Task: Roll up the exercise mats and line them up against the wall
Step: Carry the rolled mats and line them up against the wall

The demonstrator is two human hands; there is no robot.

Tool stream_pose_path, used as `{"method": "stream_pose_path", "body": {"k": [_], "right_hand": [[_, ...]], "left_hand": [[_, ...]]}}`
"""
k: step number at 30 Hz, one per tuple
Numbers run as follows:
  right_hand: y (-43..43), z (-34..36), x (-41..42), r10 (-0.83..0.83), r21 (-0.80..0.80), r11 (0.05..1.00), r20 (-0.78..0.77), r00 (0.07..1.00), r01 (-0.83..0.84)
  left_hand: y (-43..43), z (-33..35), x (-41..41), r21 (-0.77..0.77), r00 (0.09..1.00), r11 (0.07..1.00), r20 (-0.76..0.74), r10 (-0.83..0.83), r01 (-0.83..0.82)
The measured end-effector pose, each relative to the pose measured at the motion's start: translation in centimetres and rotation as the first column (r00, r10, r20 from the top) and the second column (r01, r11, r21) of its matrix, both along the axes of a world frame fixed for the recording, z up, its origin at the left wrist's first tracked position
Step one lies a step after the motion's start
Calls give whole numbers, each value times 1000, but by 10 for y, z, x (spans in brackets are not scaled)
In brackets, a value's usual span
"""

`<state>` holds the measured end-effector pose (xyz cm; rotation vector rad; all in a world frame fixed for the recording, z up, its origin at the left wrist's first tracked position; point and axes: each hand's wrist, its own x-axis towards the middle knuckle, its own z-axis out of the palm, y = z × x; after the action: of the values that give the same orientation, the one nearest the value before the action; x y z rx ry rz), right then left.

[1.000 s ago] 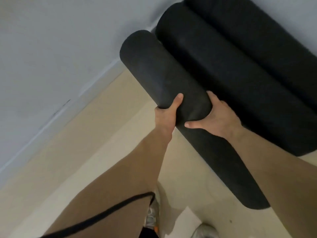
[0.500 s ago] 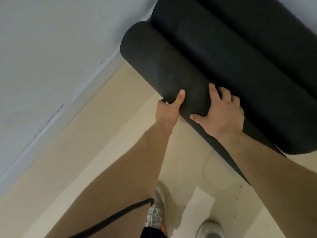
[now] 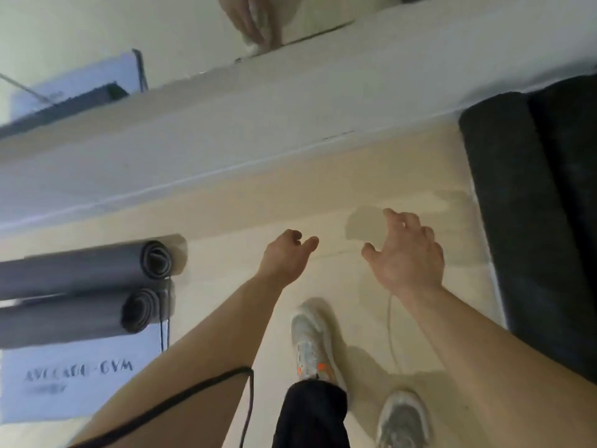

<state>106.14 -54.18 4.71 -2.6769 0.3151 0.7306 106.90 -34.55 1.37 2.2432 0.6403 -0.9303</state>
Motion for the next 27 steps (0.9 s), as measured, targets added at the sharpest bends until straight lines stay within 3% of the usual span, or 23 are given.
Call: {"method": "stream_pose_path", "body": {"k": [7, 13, 20, 27], "right_hand": [[211, 65, -109, 307, 89, 948, 9, 952, -307], [381, 81, -238, 514, 80, 856, -24, 858, -511], [521, 68, -336, 510, 84, 858, -41, 859, -506], [623, 21, -343, 475, 88, 879, -58, 878, -469]], "left_hand": [[187, 77, -163, 74, 980, 979, 72, 185, -190], [349, 89, -330, 128, 968, 960, 66, 243, -249], [522, 100, -481, 190, 973, 955, 59, 222, -229], [651, 59, -480, 248, 983, 952, 40, 177, -182]]}}
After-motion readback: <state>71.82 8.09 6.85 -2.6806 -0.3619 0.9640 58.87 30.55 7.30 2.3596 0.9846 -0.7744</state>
